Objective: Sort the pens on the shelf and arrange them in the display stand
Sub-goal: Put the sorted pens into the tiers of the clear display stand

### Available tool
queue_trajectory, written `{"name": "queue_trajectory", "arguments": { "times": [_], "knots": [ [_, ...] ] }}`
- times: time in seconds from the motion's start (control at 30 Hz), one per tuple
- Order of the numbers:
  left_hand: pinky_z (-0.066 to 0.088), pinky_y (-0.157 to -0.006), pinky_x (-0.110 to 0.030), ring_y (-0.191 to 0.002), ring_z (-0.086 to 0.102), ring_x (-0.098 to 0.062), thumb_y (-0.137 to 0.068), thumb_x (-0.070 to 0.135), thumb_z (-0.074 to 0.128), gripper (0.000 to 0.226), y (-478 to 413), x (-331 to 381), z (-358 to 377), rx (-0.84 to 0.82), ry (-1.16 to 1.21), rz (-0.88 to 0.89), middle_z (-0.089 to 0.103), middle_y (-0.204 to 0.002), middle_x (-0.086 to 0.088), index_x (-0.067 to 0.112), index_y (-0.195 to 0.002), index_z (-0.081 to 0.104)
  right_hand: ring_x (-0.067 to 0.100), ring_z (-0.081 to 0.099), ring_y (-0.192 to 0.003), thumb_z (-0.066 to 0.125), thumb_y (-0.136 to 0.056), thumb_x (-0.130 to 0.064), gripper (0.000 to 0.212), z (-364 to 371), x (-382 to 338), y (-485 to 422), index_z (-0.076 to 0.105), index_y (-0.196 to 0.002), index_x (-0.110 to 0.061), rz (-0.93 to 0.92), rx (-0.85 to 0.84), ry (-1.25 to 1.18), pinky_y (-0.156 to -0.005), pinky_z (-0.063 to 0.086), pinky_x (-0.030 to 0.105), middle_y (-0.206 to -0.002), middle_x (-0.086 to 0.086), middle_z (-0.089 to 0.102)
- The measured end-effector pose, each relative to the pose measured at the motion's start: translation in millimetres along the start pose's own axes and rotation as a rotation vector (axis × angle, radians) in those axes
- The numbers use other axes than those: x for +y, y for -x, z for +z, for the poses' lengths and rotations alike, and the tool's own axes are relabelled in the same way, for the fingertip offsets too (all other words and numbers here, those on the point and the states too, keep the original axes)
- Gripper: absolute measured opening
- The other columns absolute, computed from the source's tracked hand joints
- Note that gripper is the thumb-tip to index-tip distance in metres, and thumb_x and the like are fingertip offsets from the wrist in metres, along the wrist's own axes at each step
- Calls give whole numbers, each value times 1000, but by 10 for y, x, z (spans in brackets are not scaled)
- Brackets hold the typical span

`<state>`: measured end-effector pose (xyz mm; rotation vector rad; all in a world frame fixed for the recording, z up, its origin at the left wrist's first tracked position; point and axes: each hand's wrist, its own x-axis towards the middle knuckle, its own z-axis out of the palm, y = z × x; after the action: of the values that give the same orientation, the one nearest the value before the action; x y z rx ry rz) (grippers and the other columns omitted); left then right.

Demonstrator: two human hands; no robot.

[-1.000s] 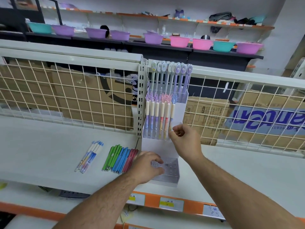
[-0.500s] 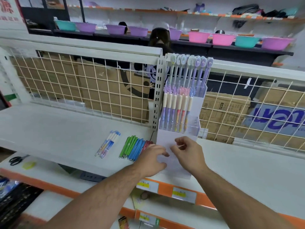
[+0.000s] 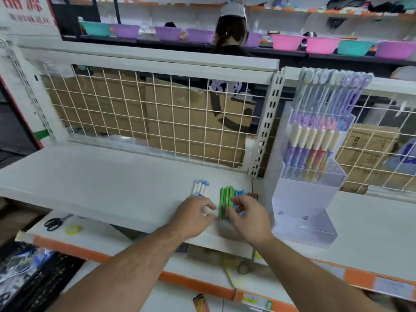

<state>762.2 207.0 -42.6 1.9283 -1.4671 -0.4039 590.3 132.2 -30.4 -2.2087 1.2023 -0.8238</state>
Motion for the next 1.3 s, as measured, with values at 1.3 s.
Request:
{"name": "queue_trajectory", "arguments": {
  "times": [1.3],
  "knots": [
    [42, -80, -33, -103, 54, -23, -93, 21, 43, 18, -233, -434, 70, 105, -645, -197, 56, -113, -5, 15, -109, 46, 18, 51, -81, 51, -92, -48, 38, 630, 103, -9, 70, -91, -15, -114, 269, 295, -71, 46, 33, -86, -3, 59]
  ]
}}
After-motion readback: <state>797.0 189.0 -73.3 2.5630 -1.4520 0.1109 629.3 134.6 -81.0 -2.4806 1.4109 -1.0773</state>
